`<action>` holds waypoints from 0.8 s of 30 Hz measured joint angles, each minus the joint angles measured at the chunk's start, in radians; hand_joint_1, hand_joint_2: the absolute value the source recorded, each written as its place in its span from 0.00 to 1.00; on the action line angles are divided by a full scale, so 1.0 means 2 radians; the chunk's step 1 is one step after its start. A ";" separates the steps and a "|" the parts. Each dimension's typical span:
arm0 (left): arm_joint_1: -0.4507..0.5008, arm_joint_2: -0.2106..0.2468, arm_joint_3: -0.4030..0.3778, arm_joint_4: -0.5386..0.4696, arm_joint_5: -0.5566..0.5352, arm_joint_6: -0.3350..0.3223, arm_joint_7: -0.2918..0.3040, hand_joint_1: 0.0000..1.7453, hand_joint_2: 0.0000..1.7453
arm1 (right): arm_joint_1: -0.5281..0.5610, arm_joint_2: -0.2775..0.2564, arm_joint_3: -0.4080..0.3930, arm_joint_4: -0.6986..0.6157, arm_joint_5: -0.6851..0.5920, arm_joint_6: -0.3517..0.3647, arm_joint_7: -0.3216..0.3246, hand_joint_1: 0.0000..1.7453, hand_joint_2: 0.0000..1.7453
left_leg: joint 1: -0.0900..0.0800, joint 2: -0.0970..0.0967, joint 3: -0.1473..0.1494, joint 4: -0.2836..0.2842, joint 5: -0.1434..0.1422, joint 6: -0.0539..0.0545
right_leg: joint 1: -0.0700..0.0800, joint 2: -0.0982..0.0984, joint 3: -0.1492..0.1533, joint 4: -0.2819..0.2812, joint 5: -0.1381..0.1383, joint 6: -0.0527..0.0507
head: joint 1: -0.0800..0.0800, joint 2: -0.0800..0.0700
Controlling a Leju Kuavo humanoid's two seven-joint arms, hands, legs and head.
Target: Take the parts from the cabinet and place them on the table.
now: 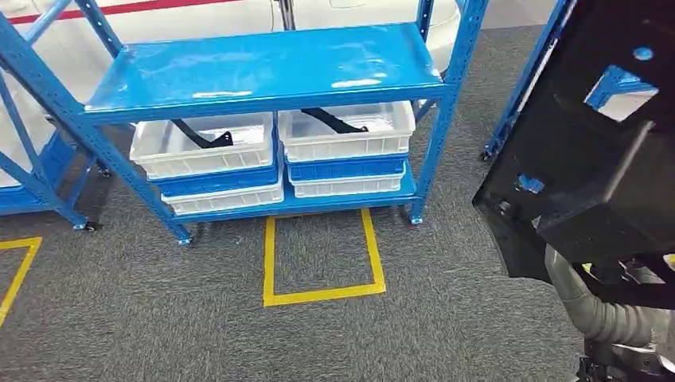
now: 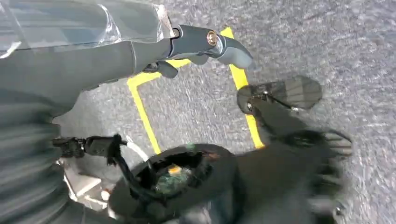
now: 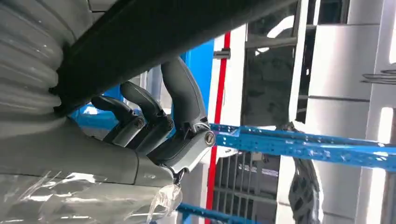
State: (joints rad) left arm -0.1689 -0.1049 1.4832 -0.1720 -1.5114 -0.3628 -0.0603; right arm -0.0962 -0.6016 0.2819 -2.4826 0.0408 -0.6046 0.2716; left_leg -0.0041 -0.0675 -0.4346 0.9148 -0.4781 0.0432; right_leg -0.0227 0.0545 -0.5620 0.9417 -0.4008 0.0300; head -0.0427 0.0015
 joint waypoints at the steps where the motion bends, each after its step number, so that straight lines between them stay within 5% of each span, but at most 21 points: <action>1: 0.001 0.000 0.000 0.000 0.000 0.000 -0.003 0.00 1.00 | 0.000 0.000 0.000 0.000 0.000 0.000 -0.002 1.00 1.00 | 0.000 0.002 0.001 -0.004 0.004 -0.002 | 0.000 0.005 -0.002 -0.001 0.004 0.003 | 0.000 0.000; 4: 0.001 0.000 0.000 0.000 0.000 -0.001 -0.005 0.00 1.00 | 0.001 0.000 0.000 0.000 0.000 0.000 -0.003 1.00 1.00 | -0.004 0.013 -0.003 -0.005 0.007 0.004 | -0.002 0.018 -0.006 -0.003 0.013 0.014 | 0.000 0.000; 5: 0.000 -0.002 0.000 0.000 0.000 0.000 -0.005 0.00 1.00 | 0.001 0.000 0.000 0.000 0.000 0.000 -0.003 1.00 1.00 | 0.002 0.020 -0.004 -0.011 0.014 0.008 | -0.004 0.014 -0.010 0.003 0.009 0.014 | 0.000 0.000; 7: -0.001 -0.001 0.001 0.000 0.000 0.004 -0.006 0.00 1.00 | 0.000 0.001 0.000 0.000 0.001 0.000 -0.003 1.00 1.00 | 0.000 0.029 -0.009 -0.012 0.019 0.014 | 0.000 -0.015 -0.037 0.057 -0.033 0.017 | 0.003 0.000; 9: 0.003 -0.002 0.002 0.000 0.000 0.013 -0.009 0.00 1.00 | 0.000 0.001 0.000 0.000 -0.001 0.000 -0.003 1.00 1.00 | -0.002 0.041 -0.014 -0.011 0.021 0.016 | -0.001 -0.020 -0.072 0.145 -0.073 0.021 | 0.003 0.000; 10: 0.004 -0.002 0.002 0.000 0.000 0.013 -0.010 0.00 1.00 | 0.001 0.001 0.000 0.000 -0.002 0.000 -0.002 1.00 1.00 | -0.003 0.047 -0.017 -0.010 0.022 0.015 | -0.001 -0.020 -0.081 0.171 -0.079 0.022 | 0.003 0.000; 11: 0.004 -0.003 0.002 0.000 0.000 0.013 -0.010 0.00 1.00 | 0.001 0.001 0.000 0.000 -0.004 0.000 -0.002 1.00 1.00 | -0.003 0.053 -0.018 -0.010 0.023 0.015 | -0.001 -0.022 -0.075 0.165 -0.072 0.023 | 0.003 0.000; 13: 0.003 -0.003 0.002 0.000 0.000 0.013 -0.010 0.00 1.00 | 0.000 0.001 0.000 0.000 -0.004 0.000 -0.002 1.00 1.00 | -0.002 0.064 -0.018 -0.008 0.023 0.014 | -0.002 -0.029 -0.025 0.088 -0.036 0.024 | 0.003 0.000; 14: 0.003 -0.004 0.002 0.001 0.000 0.013 -0.010 0.00 1.00 | 0.000 0.001 0.000 0.000 -0.005 0.000 -0.002 1.00 1.00 | -0.002 0.068 -0.017 -0.005 0.021 0.011 | -0.002 -0.044 0.004 0.038 -0.017 0.025 | 0.003 0.000; 15: 0.003 -0.004 0.002 0.000 0.000 0.013 -0.010 0.00 1.00 | 0.000 0.001 0.000 0.000 -0.005 0.000 -0.002 1.00 1.00 | -0.005 0.073 -0.019 -0.001 0.019 0.008 | 0.000 -0.071 0.021 0.005 -0.021 0.026 | 0.003 0.000; 16: 0.001 -0.004 0.002 0.001 0.000 0.013 -0.010 0.00 1.00 | -0.001 0.001 -0.001 0.000 -0.005 0.000 -0.002 1.00 1.00 | -0.008 0.078 -0.021 0.004 0.015 0.005 | 0.002 -0.061 0.018 0.003 -0.018 0.016 | 0.002 0.000; 19: 0.000 -0.004 0.003 0.001 0.000 0.013 -0.011 0.00 1.00 | 0.000 0.001 -0.001 0.000 -0.007 0.000 -0.002 1.00 1.00 | -0.009 0.092 -0.022 0.004 0.016 0.002 | 0.003 -0.046 0.011 0.007 -0.017 0.006 | 0.002 0.000; 20: 0.000 -0.004 0.003 0.001 0.000 0.013 -0.011 0.00 1.00 | -0.001 0.001 -0.001 0.000 -0.009 0.000 -0.001 1.00 1.00 | -0.007 0.087 -0.024 0.009 0.012 -0.002 | 0.000 -0.042 0.010 0.006 -0.014 0.002 | 0.002 0.000; 21: -0.001 -0.004 0.003 0.001 -0.001 0.013 -0.011 0.00 1.00 | -0.002 0.001 -0.001 0.000 -0.010 0.000 -0.001 1.00 1.00 | -0.004 0.060 -0.029 0.024 -0.002 -0.006 | 0.000 -0.039 0.008 0.006 -0.012 -0.001 | 0.001 0.000; 22: 0.000 -0.004 0.003 0.001 -0.001 0.013 -0.011 0.00 1.00 | -0.002 0.001 -0.001 0.000 -0.011 0.000 -0.001 1.00 1.00 | -0.003 0.047 -0.044 0.059 -0.026 -0.009 | 0.000 -0.034 0.006 0.006 -0.011 -0.004 | 0.001 0.000; 24: 0.002 -0.004 0.003 0.001 -0.001 0.013 -0.011 0.00 1.00 | -0.003 0.001 -0.001 0.000 -0.013 0.000 -0.001 1.00 1.00 | -0.002 0.040 -0.085 0.151 -0.069 -0.011 | 0.000 -0.023 0.000 0.006 -0.008 -0.007 | 0.001 0.000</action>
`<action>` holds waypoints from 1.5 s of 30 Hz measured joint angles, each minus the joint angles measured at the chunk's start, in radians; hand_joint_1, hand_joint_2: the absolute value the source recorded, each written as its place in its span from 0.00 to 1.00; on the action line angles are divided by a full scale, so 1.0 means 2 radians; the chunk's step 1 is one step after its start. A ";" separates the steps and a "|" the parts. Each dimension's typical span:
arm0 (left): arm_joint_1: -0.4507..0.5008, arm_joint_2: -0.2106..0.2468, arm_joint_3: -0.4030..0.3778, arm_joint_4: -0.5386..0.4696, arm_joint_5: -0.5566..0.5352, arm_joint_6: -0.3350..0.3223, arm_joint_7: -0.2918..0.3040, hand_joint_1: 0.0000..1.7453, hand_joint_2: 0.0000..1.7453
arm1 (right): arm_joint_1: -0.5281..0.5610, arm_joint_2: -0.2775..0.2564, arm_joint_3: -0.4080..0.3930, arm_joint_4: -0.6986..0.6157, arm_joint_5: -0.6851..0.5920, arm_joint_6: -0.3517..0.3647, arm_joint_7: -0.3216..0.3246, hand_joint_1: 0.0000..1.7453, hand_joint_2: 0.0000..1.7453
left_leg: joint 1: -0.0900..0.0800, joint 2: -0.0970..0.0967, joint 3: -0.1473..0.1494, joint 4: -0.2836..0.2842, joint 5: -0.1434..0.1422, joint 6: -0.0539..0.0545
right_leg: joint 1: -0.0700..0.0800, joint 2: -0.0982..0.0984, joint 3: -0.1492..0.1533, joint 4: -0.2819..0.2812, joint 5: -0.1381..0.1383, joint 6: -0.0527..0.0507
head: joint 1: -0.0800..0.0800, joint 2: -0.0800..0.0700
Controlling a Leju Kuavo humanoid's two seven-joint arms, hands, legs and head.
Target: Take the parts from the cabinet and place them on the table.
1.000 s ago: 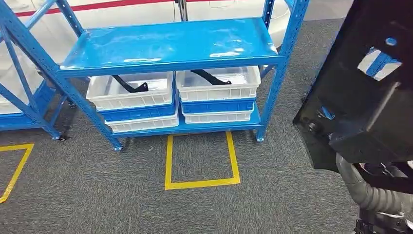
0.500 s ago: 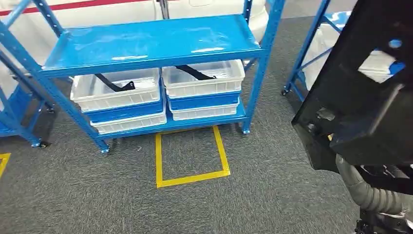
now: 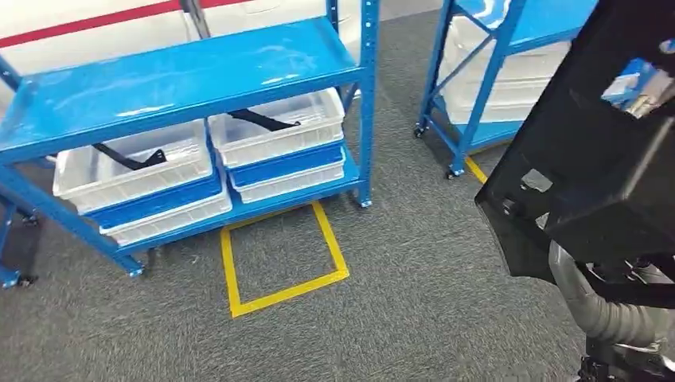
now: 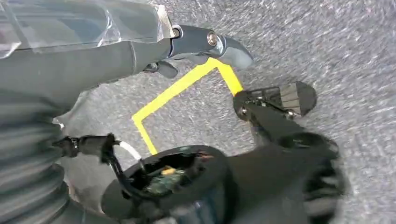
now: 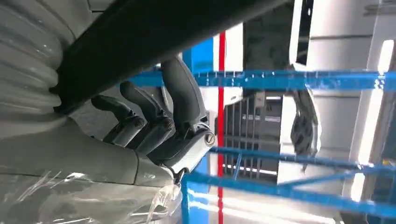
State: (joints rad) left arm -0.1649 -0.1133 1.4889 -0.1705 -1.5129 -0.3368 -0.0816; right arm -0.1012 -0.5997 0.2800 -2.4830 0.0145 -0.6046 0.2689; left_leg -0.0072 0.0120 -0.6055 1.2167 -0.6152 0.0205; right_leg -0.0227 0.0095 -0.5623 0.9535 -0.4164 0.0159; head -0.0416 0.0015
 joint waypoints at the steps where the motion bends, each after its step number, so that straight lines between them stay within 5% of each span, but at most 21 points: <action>1: 0.000 0.000 0.000 0.000 0.000 0.000 0.000 0.00 1.00 | 0.000 0.000 0.000 0.000 -0.003 0.000 0.000 1.00 1.00 | 0.000 0.000 -0.013 0.028 -0.007 0.000 | 0.000 0.006 -0.002 0.000 0.002 0.000 | 0.000 0.000; 4: 0.001 0.000 0.000 0.000 0.000 0.000 0.000 0.00 1.00 | 0.000 0.000 0.000 0.000 -0.004 0.000 0.000 1.00 1.00 | 0.001 -0.004 0.019 -0.035 0.037 0.005 | 0.000 0.026 -0.003 0.000 0.005 0.002 | 0.000 0.000; 6: 0.000 0.000 0.000 0.001 0.000 0.000 0.000 0.00 1.00 | 0.000 0.000 -0.001 0.000 -0.004 0.000 0.000 1.00 1.00 | 0.001 -0.035 0.065 -0.132 0.078 0.014 | -0.001 0.038 -0.004 0.000 0.008 0.005 | 0.000 0.000; 7: -0.001 0.000 0.001 0.001 0.000 0.000 0.000 0.00 1.00 | 0.000 0.000 -0.001 -0.001 -0.004 0.000 0.000 1.00 1.00 | 0.000 -0.043 0.068 -0.143 0.075 0.015 | 0.003 0.042 -0.006 0.002 0.010 0.008 | 0.000 0.000; 11: -0.002 -0.002 0.004 0.001 0.000 0.000 0.000 0.00 1.00 | 0.004 -0.001 -0.003 -0.002 -0.006 0.000 0.000 1.00 1.00 | 0.001 -0.020 0.065 -0.146 0.083 0.018 | 0.001 0.059 -0.015 0.000 0.017 0.020 | 0.001 0.000; 13: -0.004 -0.002 0.005 0.001 0.000 0.005 0.000 0.00 1.00 | 0.004 -0.002 -0.004 -0.004 -0.006 0.000 0.000 1.00 1.00 | 0.000 -0.009 0.062 -0.147 0.087 0.025 | 0.001 0.013 -0.031 0.038 -0.014 0.019 | 0.002 0.000; 15: 0.000 -0.003 0.007 0.001 0.000 0.012 0.000 0.00 1.00 | 0.005 -0.004 -0.007 -0.004 -0.007 0.000 -0.001 1.00 1.00 | -0.001 0.003 0.058 -0.146 0.088 0.026 | 0.000 0.002 -0.066 0.124 -0.059 0.023 | 0.002 0.000; 17: 0.002 -0.004 0.009 0.001 0.000 0.014 0.000 0.00 1.00 | 0.008 -0.004 -0.008 -0.004 -0.007 0.000 -0.001 1.00 1.00 | -0.002 0.016 0.056 -0.146 0.089 0.026 | -0.001 0.001 -0.082 0.171 -0.073 0.026 | 0.002 0.000; 19: 0.002 -0.006 0.009 0.001 -0.001 0.014 0.000 0.00 1.00 | 0.010 -0.005 -0.010 -0.004 -0.008 0.000 -0.001 1.00 1.00 | -0.002 0.029 0.056 -0.146 0.088 0.026 | -0.001 -0.003 -0.047 0.120 -0.045 0.028 | 0.002 0.000; 21: 0.000 -0.007 0.009 0.002 -0.001 0.014 0.000 0.00 1.00 | 0.011 -0.006 -0.015 -0.004 -0.013 0.000 -0.001 1.00 1.00 | -0.001 0.041 0.058 -0.143 0.086 0.021 | -0.002 -0.028 0.010 0.020 -0.011 0.029 | 0.002 0.000; 22: 0.000 -0.006 0.009 0.002 -0.001 0.014 0.000 0.00 1.00 | 0.012 -0.006 -0.017 -0.004 -0.014 0.000 -0.002 1.00 1.00 | -0.006 0.045 0.057 -0.141 0.083 0.017 | 0.005 -0.042 0.015 0.008 -0.021 0.026 | 0.003 0.000; 26: -0.002 -0.009 0.009 0.005 -0.002 0.014 -0.001 0.00 1.00 | 0.028 -0.010 -0.032 -0.006 -0.026 0.000 -0.011 1.00 1.00 | -0.006 0.062 0.057 -0.138 0.082 0.011 | 0.004 -0.019 0.007 0.007 -0.015 0.008 | 0.001 0.000; 28: -0.003 -0.010 0.009 0.005 -0.002 0.014 -0.002 0.00 1.00 | 0.030 -0.014 -0.039 -0.008 -0.030 0.002 -0.015 1.00 1.00 | -0.001 0.015 0.044 -0.105 0.054 0.002 | 0.002 -0.010 0.004 0.007 -0.011 0.003 | 0.000 0.000; 30: 0.000 -0.010 0.009 0.005 -0.003 0.014 -0.002 0.00 1.00 | 0.036 -0.014 -0.046 -0.008 -0.035 0.004 -0.021 1.00 1.00 | 0.001 0.002 0.007 -0.020 0.011 0.000 | 0.002 0.001 0.000 0.007 -0.009 -0.001 | 0.000 0.000; 32: 0.002 -0.010 0.009 0.005 -0.003 0.013 -0.003 0.00 1.00 | 0.043 -0.014 -0.050 -0.008 -0.038 0.005 -0.025 1.00 1.00 | 0.001 0.000 -0.019 0.036 -0.004 0.000 | 0.002 0.016 -0.003 0.007 -0.006 -0.005 | 0.000 0.000; 35: 0.003 -0.011 0.009 0.007 -0.003 0.013 -0.004 0.00 1.00 | 0.046 -0.014 -0.057 -0.008 -0.039 0.008 -0.030 1.00 1.00 | 0.001 -0.008 0.022 -0.049 0.050 0.009 | 0.004 0.038 -0.002 0.007 -0.004 -0.005 | 0.000 0.000; 37: 0.002 -0.008 0.009 0.006 -0.003 0.014 -0.007 0.00 1.00 | 0.048 -0.014 -0.061 -0.008 -0.039 0.009 -0.033 1.00 1.00 | -0.003 -0.052 0.059 -0.133 0.082 0.026 | 0.000 0.047 -0.003 0.006 -0.002 -0.003 | 0.000 0.000; 41: 0.002 -0.008 0.009 0.006 -0.004 0.014 -0.008 0.00 1.00 | 0.055 -0.014 -0.063 -0.008 -0.039 0.009 -0.035 1.00 1.00 | -0.007 -0.038 0.061 -0.146 0.084 0.033 | -0.004 0.075 -0.011 0.001 0.007 0.012 | 0.000 0.000; 42: 0.001 -0.011 0.009 0.007 -0.004 0.014 -0.008 0.00 1.00 | 0.056 -0.014 -0.066 -0.008 -0.039 0.009 -0.035 1.00 1.00 | 0.001 -0.030 0.067 -0.163 0.095 0.029 | -0.002 0.065 -0.013 0.005 0.007 0.011 | -0.001 0.000; 43: -0.001 -0.011 0.009 0.007 -0.004 0.014 -0.008 0.00 1.00 | 0.056 -0.014 -0.068 -0.008 -0.039 0.009 -0.035 1.00 1.00 | 0.000 -0.025 0.070 -0.169 0.097 0.026 | 0.001 0.029 -0.018 0.017 -0.003 0.012 | 0.000 0.000; 45: 0.001 -0.011 0.009 0.007 -0.004 0.015 -0.007 0.00 1.00 | 0.055 -0.017 -0.070 -0.008 -0.039 0.009 -0.035 1.00 1.00 | 0.000 -0.012 0.070 -0.170 0.098 0.026 | 0.000 0.005 -0.050 0.089 -0.048 0.018 | 0.001 0.000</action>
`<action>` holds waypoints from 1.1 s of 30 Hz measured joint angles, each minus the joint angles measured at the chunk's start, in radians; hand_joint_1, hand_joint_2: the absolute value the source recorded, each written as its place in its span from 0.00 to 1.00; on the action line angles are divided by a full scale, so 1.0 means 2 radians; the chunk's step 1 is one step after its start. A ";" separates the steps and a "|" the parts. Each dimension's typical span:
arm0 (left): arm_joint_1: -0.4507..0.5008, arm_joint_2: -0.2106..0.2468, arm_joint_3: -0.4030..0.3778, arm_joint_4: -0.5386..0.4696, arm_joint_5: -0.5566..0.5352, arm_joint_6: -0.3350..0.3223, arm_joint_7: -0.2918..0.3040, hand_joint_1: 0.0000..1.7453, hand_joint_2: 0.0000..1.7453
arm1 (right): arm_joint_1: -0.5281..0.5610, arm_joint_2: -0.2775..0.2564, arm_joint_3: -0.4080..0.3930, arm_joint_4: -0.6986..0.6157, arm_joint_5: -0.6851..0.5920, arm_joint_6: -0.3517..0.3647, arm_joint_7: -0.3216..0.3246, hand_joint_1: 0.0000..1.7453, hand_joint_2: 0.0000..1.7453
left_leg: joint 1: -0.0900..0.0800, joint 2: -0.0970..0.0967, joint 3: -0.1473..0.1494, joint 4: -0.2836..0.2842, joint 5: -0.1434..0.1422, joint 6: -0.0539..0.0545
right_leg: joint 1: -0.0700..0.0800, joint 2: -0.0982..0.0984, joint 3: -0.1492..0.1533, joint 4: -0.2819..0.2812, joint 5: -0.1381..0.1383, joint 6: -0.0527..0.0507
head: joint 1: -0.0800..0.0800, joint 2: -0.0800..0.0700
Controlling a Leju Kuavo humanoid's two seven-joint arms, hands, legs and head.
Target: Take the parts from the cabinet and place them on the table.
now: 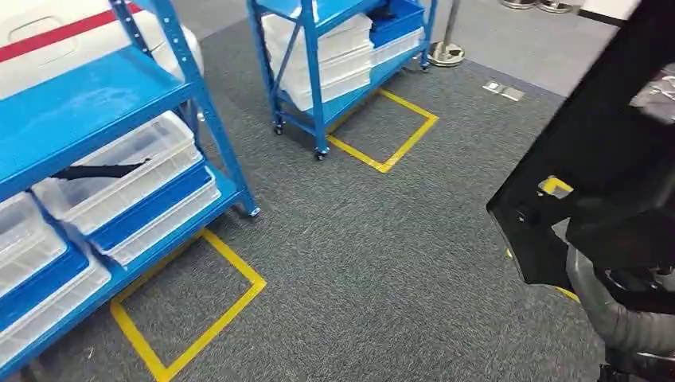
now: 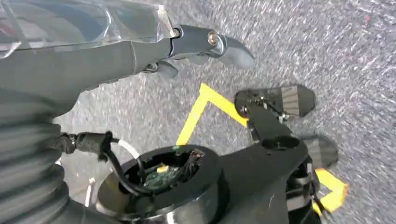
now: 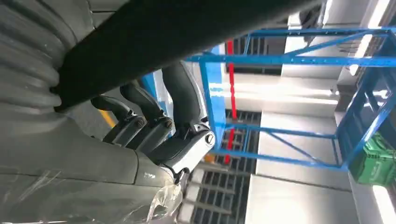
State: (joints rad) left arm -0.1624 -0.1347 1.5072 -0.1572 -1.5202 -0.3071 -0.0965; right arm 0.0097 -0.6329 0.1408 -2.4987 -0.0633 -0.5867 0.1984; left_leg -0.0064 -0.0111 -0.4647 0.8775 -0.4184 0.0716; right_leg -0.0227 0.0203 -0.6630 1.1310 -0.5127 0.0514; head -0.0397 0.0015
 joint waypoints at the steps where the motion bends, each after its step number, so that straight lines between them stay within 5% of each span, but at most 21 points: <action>1: 0.003 -0.001 0.000 0.000 0.000 0.000 0.000 0.00 1.00 | 0.001 0.000 0.000 0.000 0.000 0.000 0.000 1.00 1.00 | 0.001 0.009 0.000 0.000 0.000 0.000 | -0.002 -0.003 -0.020 0.044 -0.019 0.004 | 0.000 0.000; 3: 0.005 -0.003 0.000 0.000 0.000 0.000 0.001 0.00 1.00 | 0.004 0.000 0.000 0.000 0.000 0.000 0.000 1.00 1.00 | 0.002 0.024 -0.001 0.002 -0.002 -0.003 | -0.008 -0.005 -0.030 0.070 -0.021 0.011 | 0.000 0.000; 5: 0.004 -0.005 0.000 0.000 0.000 0.000 0.004 0.00 1.00 | 0.005 0.000 -0.002 0.000 0.000 0.000 0.000 1.00 1.00 | 0.007 0.036 0.000 0.007 -0.007 -0.011 | -0.013 -0.012 0.007 0.007 0.013 0.021 | 0.000 0.000; 6: 0.004 -0.006 0.000 0.000 0.000 0.000 0.005 0.00 1.00 | 0.006 0.000 -0.003 0.000 0.000 0.000 0.000 1.00 1.00 | 0.010 0.041 0.000 0.014 -0.012 -0.018 | -0.017 -0.026 0.036 -0.043 0.033 0.028 | 0.000 0.000; 7: 0.004 -0.005 0.000 0.000 0.000 0.000 0.007 0.00 1.00 | 0.006 0.001 -0.004 0.000 0.000 0.000 0.000 1.00 1.00 | 0.007 0.048 -0.003 0.023 -0.018 -0.026 | -0.019 -0.051 0.051 -0.074 0.031 0.036 | 0.000 0.000; 9: 0.003 -0.004 0.000 0.000 0.000 0.000 0.008 0.00 1.00 | 0.008 -0.001 -0.006 -0.001 0.001 0.000 0.001 1.00 1.00 | 0.007 0.056 -0.007 0.029 -0.026 -0.030 | -0.016 -0.035 0.046 -0.068 0.031 0.015 | -0.002 0.000; 12: 0.002 -0.005 0.000 0.000 0.000 0.000 0.007 0.00 1.00 | 0.008 -0.001 -0.006 -0.002 0.012 0.004 0.005 1.00 1.00 | 0.012 0.067 -0.004 0.031 -0.027 -0.035 | -0.012 -0.018 0.040 -0.066 0.033 0.002 | -0.004 0.000; 14: 0.001 -0.005 0.000 0.000 0.000 0.000 0.004 0.00 1.00 | 0.004 -0.001 -0.006 -0.005 0.030 0.007 0.012 1.00 1.00 | 0.014 0.027 -0.023 0.077 -0.064 -0.035 | -0.009 -0.013 0.038 -0.066 0.035 -0.003 | -0.004 0.000; 17: 0.003 -0.002 0.000 0.000 0.001 -0.002 0.001 0.00 1.00 | -0.011 0.004 0.005 -0.004 0.064 0.008 0.020 1.00 1.00 | 0.009 0.012 -0.083 0.200 -0.116 -0.029 | -0.003 0.004 0.032 -0.066 0.038 -0.008 | -0.005 0.000; 18: 0.003 0.000 0.000 0.000 0.001 -0.002 0.000 0.00 1.00 | -0.015 0.005 0.010 -0.003 0.070 0.007 0.021 1.00 1.00 | 0.006 0.010 -0.090 0.212 -0.114 -0.025 | 0.000 0.011 0.031 -0.066 0.039 -0.009 | -0.005 0.000; 19: 0.002 0.001 0.000 0.000 0.001 -0.002 0.000 0.00 1.00 | -0.019 0.006 0.014 -0.003 0.074 0.007 0.022 1.00 1.00 | 0.002 0.009 -0.083 0.194 -0.099 -0.019 | 0.002 0.017 0.031 -0.066 0.040 -0.010 | -0.005 0.000; 21: 0.003 0.002 0.000 0.000 0.001 -0.002 0.001 0.00 1.00 | -0.026 0.009 0.021 -0.003 0.074 0.006 0.024 1.00 1.00 | -0.010 -0.003 -0.043 0.105 -0.050 -0.005 | 0.004 0.028 0.033 -0.067 0.042 -0.012 | -0.005 0.000; 22: 0.002 0.003 0.000 0.000 0.001 -0.002 0.001 0.00 1.00 | -0.027 0.009 0.023 -0.003 0.073 0.005 0.026 1.00 1.00 | -0.015 -0.021 -0.022 0.059 -0.029 0.005 | 0.003 0.032 0.033 -0.068 0.043 -0.012 | -0.005 0.000; 23: 0.001 0.006 0.000 0.000 0.001 -0.002 0.001 0.00 1.00 | -0.028 0.009 0.024 -0.003 0.072 0.003 0.027 1.00 1.00 | -0.017 -0.030 -0.014 0.041 -0.032 0.008 | 0.003 0.036 0.033 -0.068 0.045 -0.010 | -0.004 0.000; 27: 0.000 0.005 0.000 0.000 0.001 0.001 0.002 0.00 1.00 | -0.028 0.009 0.027 -0.003 0.055 0.000 0.029 1.00 1.00 | -0.018 -0.008 -0.012 0.026 -0.019 0.012 | 0.001 0.056 0.030 -0.078 0.055 0.001 | -0.004 0.000; 28: -0.001 0.004 0.000 0.000 0.002 0.002 0.002 0.00 1.00 | -0.029 0.008 0.029 -0.003 0.052 0.000 0.028 1.00 1.00 | -0.013 0.002 -0.005 0.014 -0.010 0.006 | 0.002 0.042 0.028 -0.070 0.051 -0.001 | -0.005 0.000; 29: -0.002 0.004 0.000 0.000 0.002 0.003 0.001 0.00 1.00 | -0.030 0.009 0.031 -0.003 0.051 0.000 0.026 1.00 1.00 | -0.013 0.004 -0.004 0.008 -0.007 0.007 | 0.007 0.017 0.017 -0.051 0.033 0.000 | -0.003 0.000; 30: -0.001 0.004 0.000 0.000 0.002 0.004 0.001 0.00 1.00 | -0.032 0.008 0.031 -0.003 0.051 0.001 0.026 1.00 1.00 | -0.013 0.010 -0.005 0.008 -0.005 0.007 | 0.007 0.008 0.002 -0.017 0.011 0.003 | -0.003 0.000; 32: 0.003 0.004 0.000 0.000 0.003 0.004 0.002 0.00 1.00 | -0.037 0.010 0.035 -0.001 0.049 0.007 0.024 1.00 1.00 | -0.013 0.024 -0.006 0.009 -0.005 0.007 | 0.004 -0.002 -0.030 0.059 -0.021 0.008 | -0.003 0.000; 33: 0.004 0.004 0.001 0.000 0.003 0.004 0.005 0.00 1.00 | -0.040 0.011 0.040 0.001 0.048 0.011 0.024 1.00 1.00 | -0.012 0.031 -0.006 0.009 -0.005 0.007 | 0.001 -0.004 -0.037 0.075 -0.022 0.010 | -0.003 0.000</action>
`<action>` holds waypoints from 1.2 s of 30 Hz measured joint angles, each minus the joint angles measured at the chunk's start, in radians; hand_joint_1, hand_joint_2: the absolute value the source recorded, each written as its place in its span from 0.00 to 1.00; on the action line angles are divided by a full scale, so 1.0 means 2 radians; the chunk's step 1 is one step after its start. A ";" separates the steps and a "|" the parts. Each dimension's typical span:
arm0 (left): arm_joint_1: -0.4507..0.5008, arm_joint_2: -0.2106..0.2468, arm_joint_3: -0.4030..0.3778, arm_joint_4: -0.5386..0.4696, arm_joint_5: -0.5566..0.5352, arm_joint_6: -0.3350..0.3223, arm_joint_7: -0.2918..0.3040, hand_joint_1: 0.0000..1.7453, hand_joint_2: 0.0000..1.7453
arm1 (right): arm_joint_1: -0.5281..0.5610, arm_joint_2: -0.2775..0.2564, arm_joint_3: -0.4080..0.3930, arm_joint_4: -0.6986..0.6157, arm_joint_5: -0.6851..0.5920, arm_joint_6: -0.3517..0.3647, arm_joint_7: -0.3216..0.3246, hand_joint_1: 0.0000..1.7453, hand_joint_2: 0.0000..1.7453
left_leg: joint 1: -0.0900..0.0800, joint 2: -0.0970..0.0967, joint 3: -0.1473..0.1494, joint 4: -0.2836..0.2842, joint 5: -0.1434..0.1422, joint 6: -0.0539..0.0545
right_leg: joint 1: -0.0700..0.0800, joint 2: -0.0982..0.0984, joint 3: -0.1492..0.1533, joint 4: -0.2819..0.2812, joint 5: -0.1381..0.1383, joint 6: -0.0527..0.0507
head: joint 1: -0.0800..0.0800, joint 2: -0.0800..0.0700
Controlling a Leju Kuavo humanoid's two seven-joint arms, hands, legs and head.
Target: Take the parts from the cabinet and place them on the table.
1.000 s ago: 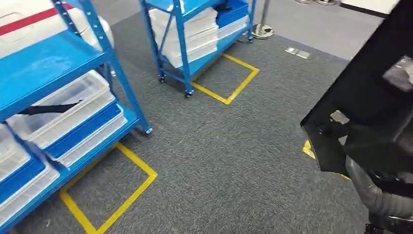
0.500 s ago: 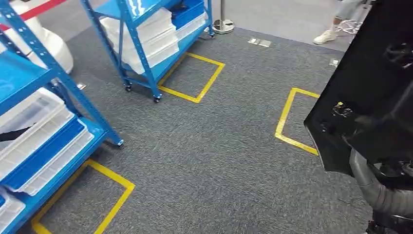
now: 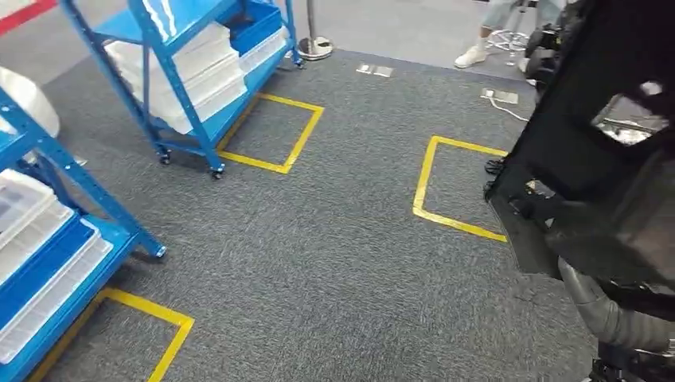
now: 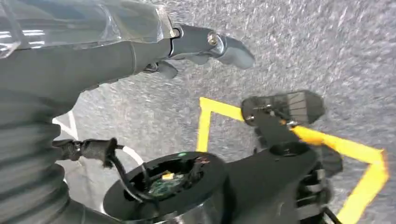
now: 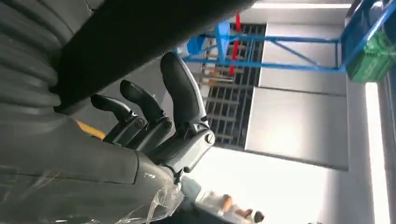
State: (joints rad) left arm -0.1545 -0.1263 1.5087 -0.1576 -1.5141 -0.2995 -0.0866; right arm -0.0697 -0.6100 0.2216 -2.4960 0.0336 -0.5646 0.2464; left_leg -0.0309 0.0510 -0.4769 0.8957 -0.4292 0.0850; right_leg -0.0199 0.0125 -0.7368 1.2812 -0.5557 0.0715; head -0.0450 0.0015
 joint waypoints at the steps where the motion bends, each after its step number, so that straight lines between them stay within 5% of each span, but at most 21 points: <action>1: 0.000 0.000 0.000 0.000 0.000 0.000 0.002 0.00 1.00 | -0.003 0.001 0.003 0.002 0.001 0.003 -0.001 1.00 1.00 | 0.001 0.007 0.000 0.000 -0.001 -0.001 | -0.003 -0.003 0.006 -0.011 0.010 0.003 | 0.000 0.000; 3: -0.001 0.000 0.001 0.000 0.000 0.000 0.007 0.00 1.00 | -0.010 0.002 0.009 0.004 0.007 0.007 -0.005 1.00 1.00 | 0.005 0.018 0.001 0.004 -0.005 -0.007 | -0.008 -0.015 0.053 -0.094 0.050 0.011 | 0.000 0.000; 4: -0.001 0.000 0.001 0.000 0.000 0.000 0.009 0.00 1.00 | -0.013 0.003 0.012 0.004 0.010 0.008 -0.006 1.00 1.00 | 0.007 0.024 0.000 0.010 -0.008 -0.012 | -0.011 -0.034 0.082 -0.144 0.067 0.017 | 0.000 0.000; 5: -0.002 0.004 0.002 -0.001 0.001 0.000 0.010 0.00 1.00 | -0.016 0.005 0.015 0.005 0.013 0.008 -0.006 1.00 1.00 | 0.003 0.027 -0.003 0.013 -0.013 -0.017 | -0.006 -0.047 0.084 -0.151 0.059 0.015 | 0.001 0.000; 6: -0.002 0.003 0.002 -0.001 0.001 0.000 0.011 0.00 1.00 | -0.018 0.005 0.017 0.005 0.015 0.007 -0.006 1.00 1.00 | 0.003 0.033 -0.002 0.019 -0.017 -0.020 | -0.008 -0.037 0.083 -0.154 0.063 0.003 | 0.000 0.000; 9: -0.004 0.003 0.002 -0.001 0.001 0.000 0.010 0.00 1.00 | -0.017 0.007 0.021 0.006 0.015 0.004 -0.005 1.00 1.00 | 0.004 0.046 0.000 0.019 -0.020 -0.023 | -0.004 -0.020 0.078 -0.152 0.063 -0.009 | 0.000 0.000; 10: -0.005 0.003 0.002 -0.001 0.001 0.000 0.008 0.00 1.00 | -0.017 0.006 0.022 0.006 0.015 0.004 -0.005 1.00 1.00 | 0.007 0.038 -0.001 0.025 -0.025 -0.026 | -0.005 -0.015 0.078 -0.153 0.065 -0.013 | -0.001 0.000; 12: -0.005 0.003 0.002 -0.001 0.001 0.000 0.004 0.00 1.00 | -0.017 0.006 0.023 0.006 0.015 0.002 -0.004 1.00 1.00 | 0.011 -0.009 -0.026 0.082 -0.067 -0.030 | -0.004 -0.007 0.074 -0.153 0.068 -0.018 | -0.001 0.000; 15: -0.001 0.003 0.002 -0.001 0.001 0.000 0.000 0.00 1.00 | -0.018 0.007 0.026 0.006 0.014 0.002 -0.004 1.00 1.00 | 0.011 -0.020 -0.078 0.196 -0.112 -0.027 | 0.000 0.014 0.068 -0.153 0.071 -0.023 | -0.001 0.000; 16: -0.001 0.003 0.003 -0.001 0.001 0.000 -0.001 0.00 1.00 | -0.017 0.007 0.027 0.006 0.013 0.002 -0.004 1.00 1.00 | 0.010 -0.021 -0.078 0.194 -0.104 -0.024 | 0.001 0.022 0.068 -0.152 0.072 -0.023 | -0.001 0.000; 18: -0.001 0.003 0.003 -0.001 0.001 0.000 -0.001 0.00 1.00 | -0.017 0.006 0.028 0.006 0.013 0.002 -0.003 1.00 1.00 | 0.006 -0.027 -0.043 0.121 -0.062 -0.015 | 0.002 0.036 0.068 -0.153 0.075 -0.023 | -0.001 0.000; 19: -0.001 0.003 0.003 -0.001 0.001 0.000 -0.001 0.00 1.00 | -0.017 0.006 0.029 0.005 0.013 0.001 -0.003 1.00 1.00 | 0.004 -0.038 -0.020 0.070 -0.038 -0.011 | 0.002 0.043 0.068 -0.153 0.076 -0.022 | -0.001 0.000; 20: -0.002 0.004 0.003 -0.001 0.001 0.000 0.000 0.00 1.00 | -0.017 0.006 0.029 0.005 0.013 0.001 -0.003 1.00 1.00 | 0.002 -0.067 -0.001 0.028 -0.025 -0.006 | 0.000 0.048 0.067 -0.153 0.078 -0.022 | -0.001 0.000; 25: -0.003 0.002 0.003 -0.001 0.002 -0.001 0.006 0.00 1.00 | -0.012 0.006 0.031 0.003 0.012 0.001 -0.002 1.00 1.00 | 0.003 -0.043 -0.001 0.011 -0.013 -0.003 | 0.000 0.076 0.060 -0.156 0.088 -0.007 | 0.000 0.000; 27: -0.005 0.002 0.003 -0.001 0.002 0.001 0.006 0.00 1.00 | -0.015 0.006 0.032 0.003 0.013 0.003 -0.003 1.00 1.00 | 0.001 -0.030 0.000 0.007 -0.007 0.001 | 0.004 0.019 0.040 -0.113 0.050 -0.008 | 0.002 0.000; 29: -0.001 0.002 0.003 -0.001 0.002 0.002 0.011 0.00 1.00 | -0.016 0.006 0.034 0.003 0.014 0.007 -0.004 1.00 1.00 | 0.001 -0.015 -0.002 0.007 -0.007 0.001 | 0.004 0.004 0.009 -0.032 0.008 -0.005 | 0.002 0.000; 31: 0.001 0.002 0.003 -0.001 0.002 0.002 0.012 0.00 1.00 | -0.016 0.009 0.037 0.003 0.015 0.008 -0.004 1.00 1.00 | 0.002 0.000 -0.004 0.008 -0.007 0.000 | 0.000 -0.001 -0.001 0.003 0.000 -0.001 | 0.002 0.000; 33: 0.000 0.002 0.003 -0.001 0.002 0.002 0.012 0.00 1.00 | -0.016 0.009 0.040 0.003 0.015 0.008 -0.006 1.00 1.00 | 0.004 0.013 -0.004 0.009 -0.008 -0.002 | -0.003 -0.009 0.040 -0.060 0.031 0.005 | 0.002 0.000; 34: 0.000 0.002 0.003 -0.001 0.002 0.002 0.012 0.00 1.00 | -0.016 0.009 0.041 0.003 0.015 0.008 -0.006 1.00 1.00 | 0.006 0.019 -0.003 0.012 -0.010 -0.005 | -0.004 -0.020 0.071 -0.114 0.051 0.008 | 0.002 0.000; 35: 0.000 0.002 0.003 -0.001 0.002 0.002 0.011 0.00 1.00 | -0.017 0.009 0.042 0.003 0.015 0.008 -0.006 1.00 1.00 | 0.005 0.025 -0.003 0.016 -0.014 -0.010 | -0.005 -0.047 0.093 -0.158 0.056 0.012 | 0.002 0.000; 36: -0.001 0.004 0.003 -0.001 0.002 0.002 0.010 0.00 1.00 | -0.018 0.009 0.043 0.004 0.014 0.008 -0.006 1.00 1.00 | 0.001 0.029 -0.005 0.019 -0.018 -0.013 | -0.001 -0.046 0.094 -0.158 0.056 0.005 | 0.002 0.000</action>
State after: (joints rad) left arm -0.1563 -0.1175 1.5141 -0.1591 -1.5103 -0.2964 -0.0668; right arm -0.1054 -0.5913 0.3075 -2.4887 0.0626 -0.5489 0.2342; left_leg -0.0290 0.1084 -0.4859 0.9337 -0.4643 0.0583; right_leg -0.0221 -0.0802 -0.5498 0.9660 -0.4430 0.0815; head -0.0404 0.0015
